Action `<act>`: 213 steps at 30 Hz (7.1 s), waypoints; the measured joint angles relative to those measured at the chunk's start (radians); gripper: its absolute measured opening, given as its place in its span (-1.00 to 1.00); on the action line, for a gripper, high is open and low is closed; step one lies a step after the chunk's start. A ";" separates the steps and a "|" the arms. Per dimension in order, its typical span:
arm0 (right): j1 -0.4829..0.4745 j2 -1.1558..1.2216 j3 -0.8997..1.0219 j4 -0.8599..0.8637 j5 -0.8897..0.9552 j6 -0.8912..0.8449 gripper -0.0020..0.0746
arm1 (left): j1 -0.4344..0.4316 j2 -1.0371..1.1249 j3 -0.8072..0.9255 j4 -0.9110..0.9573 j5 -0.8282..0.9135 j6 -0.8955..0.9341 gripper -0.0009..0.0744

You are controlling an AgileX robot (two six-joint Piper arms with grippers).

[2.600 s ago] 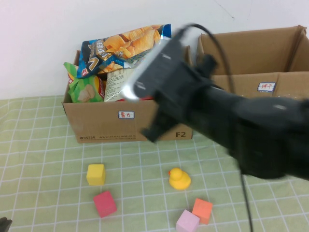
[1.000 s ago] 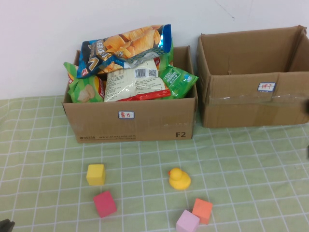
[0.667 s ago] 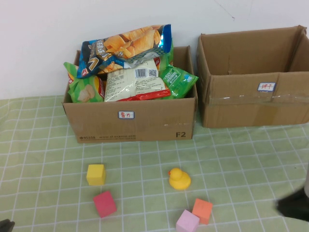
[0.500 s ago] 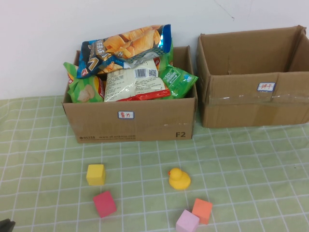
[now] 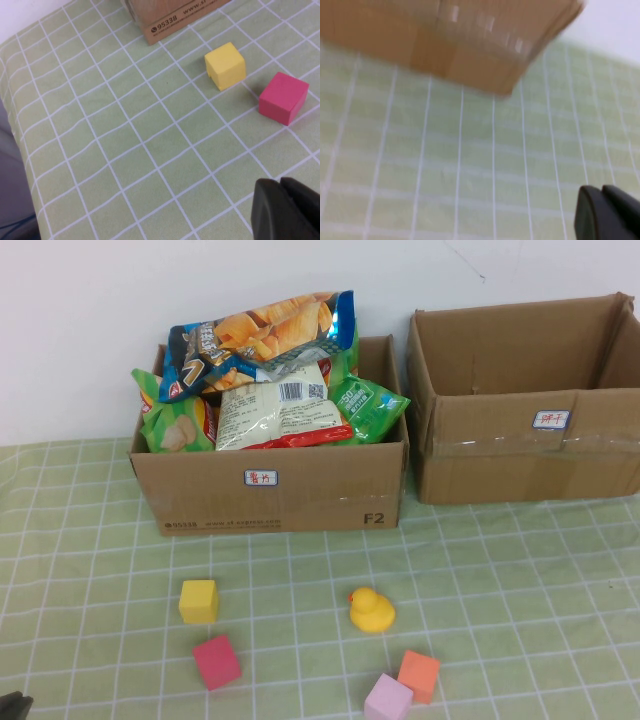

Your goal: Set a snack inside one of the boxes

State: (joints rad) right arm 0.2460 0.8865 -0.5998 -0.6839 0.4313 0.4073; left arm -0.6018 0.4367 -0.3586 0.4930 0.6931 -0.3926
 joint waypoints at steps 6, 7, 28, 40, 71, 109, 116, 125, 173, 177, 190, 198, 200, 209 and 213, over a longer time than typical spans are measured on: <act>0.000 -0.225 0.122 -0.020 -0.054 0.103 -0.95 | 0.000 0.000 0.000 0.000 0.000 0.000 -0.98; 0.000 -0.259 0.146 -0.007 -0.054 0.108 -0.95 | 0.000 0.000 0.000 0.000 0.000 0.000 -0.98; 0.000 -0.848 0.209 0.639 0.331 -0.601 -0.95 | 0.000 0.000 0.011 0.004 -0.015 0.000 -0.98; 0.000 -0.852 0.209 0.651 0.331 -0.564 -0.95 | 0.000 0.000 0.011 0.004 -0.020 -0.002 -0.98; 0.000 -0.852 0.209 0.655 0.331 -0.559 -0.95 | 0.390 -0.388 0.270 -0.305 -0.264 0.181 -0.98; 0.000 -0.852 0.209 0.659 0.331 -0.559 -0.95 | 0.567 -0.449 0.376 -0.529 -0.370 0.407 -0.98; 0.000 -0.852 0.209 0.659 0.331 -0.559 -0.95 | 0.567 -0.449 0.376 -0.529 -0.370 0.403 -0.98; 0.000 -0.877 0.237 0.684 0.273 -0.559 -0.95 | 0.567 -0.451 0.376 -0.531 -0.370 0.403 -0.98; -0.200 -0.901 0.616 0.693 -0.069 -0.407 -0.95 | 0.567 -0.451 0.376 -0.531 -0.367 0.404 -0.98; -0.205 -0.901 0.616 0.691 -0.069 -0.407 -0.95 | 0.567 -0.451 0.376 -0.531 -0.367 0.404 -0.98; -0.158 -0.901 0.616 0.663 -0.069 -0.375 -0.95 | 0.567 -0.451 0.376 -0.531 -0.367 0.402 -0.98; -0.157 -0.901 0.616 0.657 -0.069 -0.361 -0.95 | 0.567 -0.451 0.376 -0.531 -0.367 0.402 -0.98; -0.157 -0.901 0.616 0.655 -0.069 -0.360 -0.95 | 0.567 -0.451 0.376 -0.531 -0.367 0.402 -0.98; -0.157 -0.901 0.616 0.651 -0.071 -0.354 -0.95 | 0.567 -0.451 0.376 -0.531 -0.367 0.402 -0.98; -0.157 -0.901 0.616 0.651 -0.071 -0.354 -0.95 | 0.567 -0.451 0.376 -0.531 -0.367 0.404 -0.98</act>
State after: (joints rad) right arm 0.0892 -0.0149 0.0165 -0.0327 0.3606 0.0528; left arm -0.0351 -0.0140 0.0177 -0.0382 0.3264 0.0117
